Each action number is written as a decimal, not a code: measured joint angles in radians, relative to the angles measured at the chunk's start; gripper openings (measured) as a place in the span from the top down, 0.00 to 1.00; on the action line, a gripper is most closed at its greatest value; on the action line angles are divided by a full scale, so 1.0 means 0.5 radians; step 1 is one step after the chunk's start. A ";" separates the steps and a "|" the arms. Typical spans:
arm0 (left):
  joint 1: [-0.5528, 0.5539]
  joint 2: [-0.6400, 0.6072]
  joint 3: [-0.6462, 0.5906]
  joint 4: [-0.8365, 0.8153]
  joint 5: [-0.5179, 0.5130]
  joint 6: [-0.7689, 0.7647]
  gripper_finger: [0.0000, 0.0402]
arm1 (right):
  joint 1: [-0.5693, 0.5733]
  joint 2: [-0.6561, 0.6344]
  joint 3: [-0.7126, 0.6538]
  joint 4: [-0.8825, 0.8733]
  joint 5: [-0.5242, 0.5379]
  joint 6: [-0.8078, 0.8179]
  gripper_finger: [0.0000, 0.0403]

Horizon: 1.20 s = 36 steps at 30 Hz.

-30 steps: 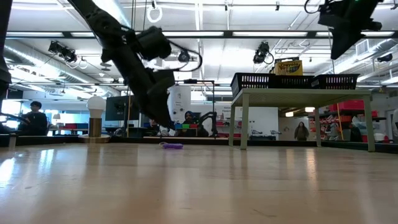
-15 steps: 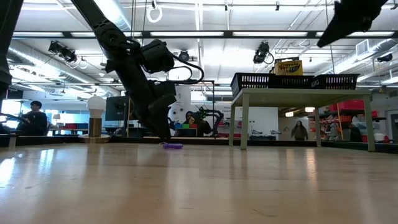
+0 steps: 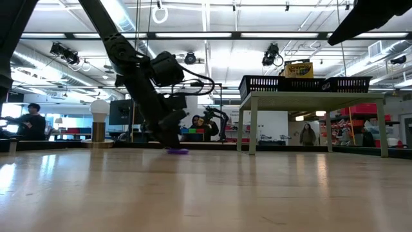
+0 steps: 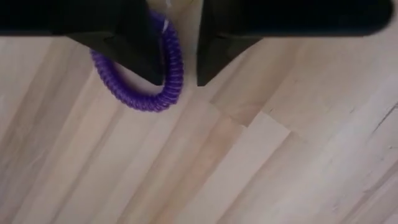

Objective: Pick & Place Office Desk Supplies
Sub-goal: Put the purple spring keychain into the left black basket on the shelf

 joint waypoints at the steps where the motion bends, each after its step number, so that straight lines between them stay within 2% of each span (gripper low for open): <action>1: -0.001 -0.009 -0.001 -0.006 -0.002 0.007 0.77 | 0.008 0.019 0.000 0.008 0.015 0.000 0.99; 6: -0.006 -0.056 0.004 -0.038 0.016 0.014 0.96 | 0.028 0.067 -0.032 0.004 0.174 0.144 0.99; 11: -0.048 -0.165 0.018 -0.026 0.002 0.012 0.96 | 0.025 0.065 -0.250 0.077 0.217 0.391 0.99; 16: -0.140 -0.351 0.019 -0.015 -0.005 0.004 0.97 | 0.026 0.066 -0.558 0.565 0.218 0.402 0.98; 22: -0.324 -0.583 0.092 -0.049 -0.246 -0.057 0.97 | 0.022 0.065 -0.841 1.127 0.266 0.240 0.98; 25: -0.400 -0.599 0.232 -0.069 -0.363 -0.038 0.97 | 0.001 0.065 -0.905 1.212 0.270 0.208 0.98; 29: -0.424 -0.530 0.485 -0.070 -0.402 0.039 0.97 | -0.029 0.065 -0.948 1.259 0.269 0.204 0.98; 33: -0.385 -0.404 0.747 -0.083 -0.609 0.139 0.97 | -0.036 0.065 -0.969 1.303 0.269 0.193 0.98; 36: -0.323 -0.298 0.923 -0.009 -0.632 0.203 0.97 | -0.036 0.065 -0.981 1.341 0.269 0.147 0.98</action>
